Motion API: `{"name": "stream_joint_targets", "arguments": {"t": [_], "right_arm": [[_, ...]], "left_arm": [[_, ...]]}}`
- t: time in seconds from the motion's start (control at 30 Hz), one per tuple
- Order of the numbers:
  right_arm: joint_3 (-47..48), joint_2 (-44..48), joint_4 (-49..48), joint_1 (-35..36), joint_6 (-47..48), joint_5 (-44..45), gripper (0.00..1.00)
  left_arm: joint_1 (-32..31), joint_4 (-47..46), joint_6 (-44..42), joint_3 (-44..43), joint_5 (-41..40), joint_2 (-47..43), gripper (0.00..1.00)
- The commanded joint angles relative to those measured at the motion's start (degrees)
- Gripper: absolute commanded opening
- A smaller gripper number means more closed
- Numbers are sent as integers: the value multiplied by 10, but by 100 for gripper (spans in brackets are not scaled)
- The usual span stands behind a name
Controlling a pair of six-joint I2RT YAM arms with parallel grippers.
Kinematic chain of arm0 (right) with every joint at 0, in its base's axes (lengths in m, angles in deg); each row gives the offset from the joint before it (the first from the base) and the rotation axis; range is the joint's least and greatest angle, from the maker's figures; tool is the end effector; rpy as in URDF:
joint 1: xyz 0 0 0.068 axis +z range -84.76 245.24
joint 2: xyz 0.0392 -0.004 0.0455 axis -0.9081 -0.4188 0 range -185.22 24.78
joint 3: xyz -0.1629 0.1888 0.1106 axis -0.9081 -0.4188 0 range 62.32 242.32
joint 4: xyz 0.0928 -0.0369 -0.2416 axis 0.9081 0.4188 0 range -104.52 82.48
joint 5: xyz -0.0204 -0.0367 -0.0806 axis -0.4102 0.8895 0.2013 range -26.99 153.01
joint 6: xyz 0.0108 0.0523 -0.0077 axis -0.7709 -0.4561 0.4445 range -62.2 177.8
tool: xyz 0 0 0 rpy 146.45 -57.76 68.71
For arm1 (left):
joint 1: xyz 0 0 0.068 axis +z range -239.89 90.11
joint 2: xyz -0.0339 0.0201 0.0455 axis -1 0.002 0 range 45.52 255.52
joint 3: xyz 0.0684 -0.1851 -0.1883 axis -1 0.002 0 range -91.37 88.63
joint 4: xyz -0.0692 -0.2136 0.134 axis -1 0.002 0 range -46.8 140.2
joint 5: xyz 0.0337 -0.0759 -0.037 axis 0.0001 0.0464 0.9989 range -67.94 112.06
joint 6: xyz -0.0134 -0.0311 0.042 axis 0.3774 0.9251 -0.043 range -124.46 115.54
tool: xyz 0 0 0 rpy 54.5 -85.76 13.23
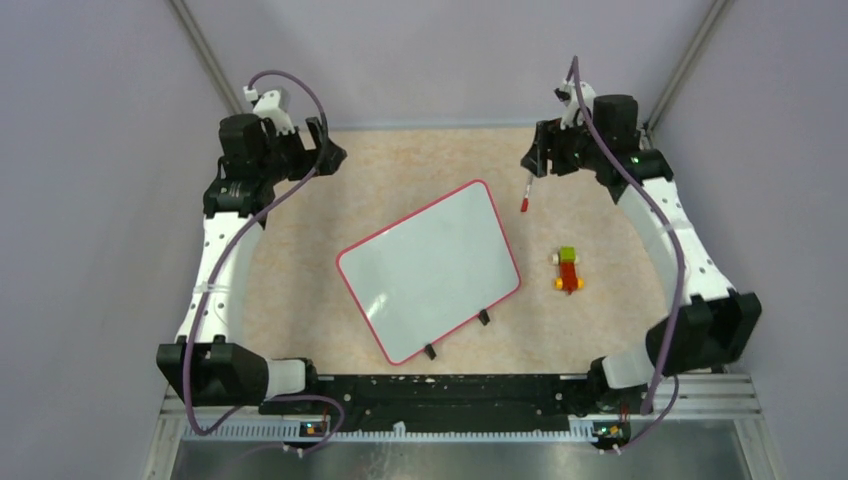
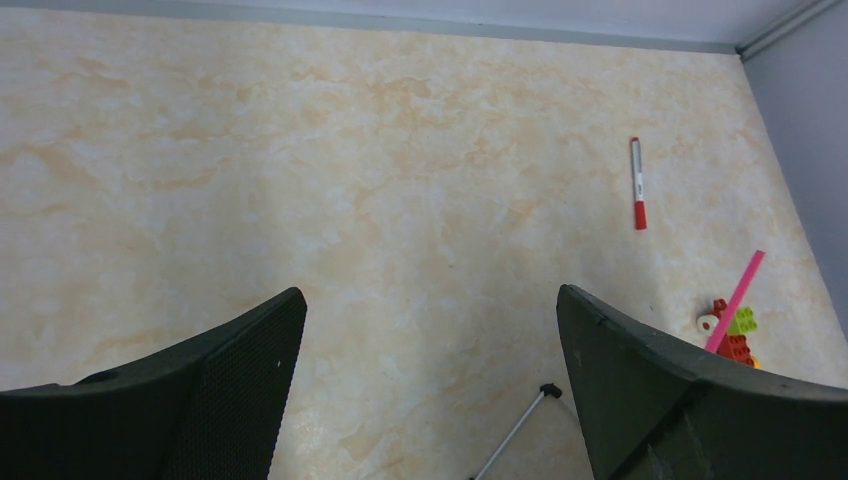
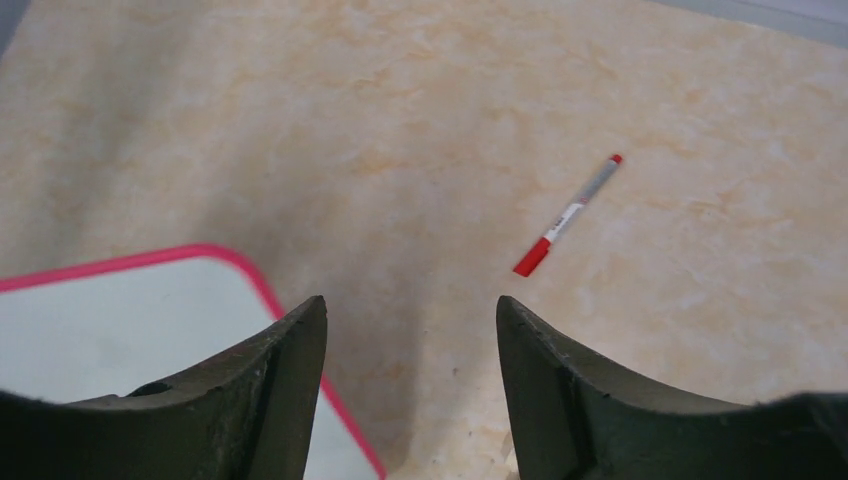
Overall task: Write a sentence on the whiteboard
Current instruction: Open the whiteboard marker at the center of the board.
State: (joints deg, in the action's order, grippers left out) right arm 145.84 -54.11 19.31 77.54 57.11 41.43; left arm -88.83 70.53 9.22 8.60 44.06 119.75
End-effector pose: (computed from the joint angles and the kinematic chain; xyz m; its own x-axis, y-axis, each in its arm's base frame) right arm 0.2922 0.0771 0.3999 -0.4826 -0.0938 -0.8708 -0.5060 0.8414 0.1898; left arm 0.2858 -0.0080 0.4127 -0.4349 -0.2272 -0.8713 0.2352 0.9054 -0.3535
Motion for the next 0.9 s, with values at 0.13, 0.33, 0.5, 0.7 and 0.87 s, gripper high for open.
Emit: {"name": "stream_joint_targets", "arguments": {"t": [0.13, 0.33, 0.5, 0.7, 0.87], "right_arm": [[66, -195, -12, -11, -56, 159, 58], [127, -309, -5, -11, -76, 214, 55], [184, -388, 9, -8, -81, 243, 50], [232, -450, 15, -2, -87, 265, 49], [251, -490, 22, -2, -90, 273, 46]], "left_arm": [[3, 13, 40, -16, -128, -4, 99], [4, -6, 52, 14, -144, -21, 99], [5, -13, 60, 30, -144, -27, 99], [4, -18, 62, 41, -145, -31, 99], [4, -21, 69, 46, -144, -34, 99]]}}
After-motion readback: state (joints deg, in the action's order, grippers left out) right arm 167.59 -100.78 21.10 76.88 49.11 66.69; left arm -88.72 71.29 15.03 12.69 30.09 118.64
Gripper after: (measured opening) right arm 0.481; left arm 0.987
